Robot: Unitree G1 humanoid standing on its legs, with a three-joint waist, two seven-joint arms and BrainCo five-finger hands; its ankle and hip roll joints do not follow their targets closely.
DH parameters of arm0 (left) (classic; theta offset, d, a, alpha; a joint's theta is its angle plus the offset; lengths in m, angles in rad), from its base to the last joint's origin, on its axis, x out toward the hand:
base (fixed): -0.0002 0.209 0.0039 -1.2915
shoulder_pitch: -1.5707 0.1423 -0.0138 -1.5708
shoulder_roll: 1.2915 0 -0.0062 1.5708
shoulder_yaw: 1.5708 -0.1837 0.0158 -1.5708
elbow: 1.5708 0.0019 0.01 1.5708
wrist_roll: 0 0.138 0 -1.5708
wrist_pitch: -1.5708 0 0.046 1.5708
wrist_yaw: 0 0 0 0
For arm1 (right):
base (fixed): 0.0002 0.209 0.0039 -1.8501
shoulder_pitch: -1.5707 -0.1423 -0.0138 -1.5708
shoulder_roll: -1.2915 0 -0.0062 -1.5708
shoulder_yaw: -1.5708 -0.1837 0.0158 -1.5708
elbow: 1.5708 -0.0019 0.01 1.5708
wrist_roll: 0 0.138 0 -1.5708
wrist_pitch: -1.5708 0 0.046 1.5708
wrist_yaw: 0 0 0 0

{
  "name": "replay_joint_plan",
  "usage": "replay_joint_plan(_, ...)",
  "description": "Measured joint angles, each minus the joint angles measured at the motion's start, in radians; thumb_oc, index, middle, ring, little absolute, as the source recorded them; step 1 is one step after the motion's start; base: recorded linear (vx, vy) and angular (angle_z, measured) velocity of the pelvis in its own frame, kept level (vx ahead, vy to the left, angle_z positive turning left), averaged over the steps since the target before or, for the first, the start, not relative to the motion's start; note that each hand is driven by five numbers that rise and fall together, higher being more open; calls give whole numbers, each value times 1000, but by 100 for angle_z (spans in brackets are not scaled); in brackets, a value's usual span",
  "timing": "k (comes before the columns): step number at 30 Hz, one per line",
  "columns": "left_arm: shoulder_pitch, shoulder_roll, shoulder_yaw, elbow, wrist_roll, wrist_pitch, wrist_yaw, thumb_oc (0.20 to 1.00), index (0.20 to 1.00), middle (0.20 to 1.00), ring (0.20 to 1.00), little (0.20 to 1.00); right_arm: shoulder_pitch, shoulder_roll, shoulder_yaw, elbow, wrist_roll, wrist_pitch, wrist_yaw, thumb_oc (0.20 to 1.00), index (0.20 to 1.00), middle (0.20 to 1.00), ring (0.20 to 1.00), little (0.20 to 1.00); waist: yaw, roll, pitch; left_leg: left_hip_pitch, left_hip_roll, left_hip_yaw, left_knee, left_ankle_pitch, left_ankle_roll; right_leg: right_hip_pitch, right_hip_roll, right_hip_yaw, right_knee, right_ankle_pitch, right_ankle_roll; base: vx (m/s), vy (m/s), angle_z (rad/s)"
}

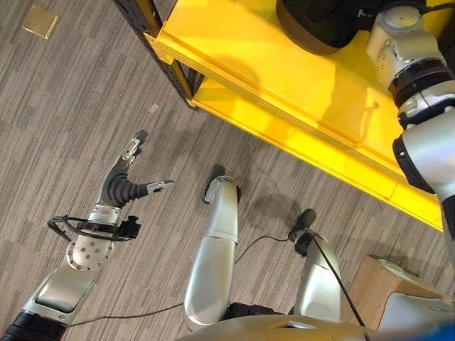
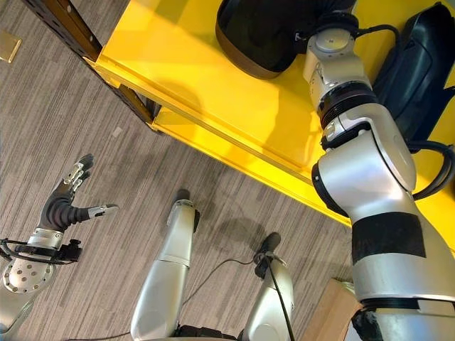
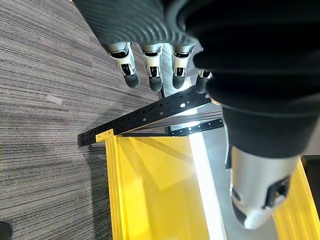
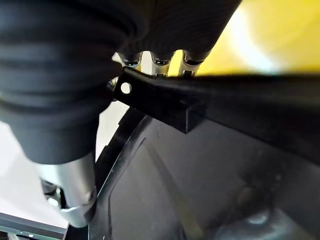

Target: Move parts from the plastic box to the shelf.

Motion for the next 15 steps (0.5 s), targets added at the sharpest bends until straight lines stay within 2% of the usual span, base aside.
replay_joint_plan(15,0,3,0,1,0,-4,25,1000,1000,1000,1000,1000,-17,-1,38,0,0,-2,17,1000,1000,1000,1000,1000,1,-13,6,-4,-2,-5,-1,0,-1,1,2,-6,-6,1,-1,1,1,0)
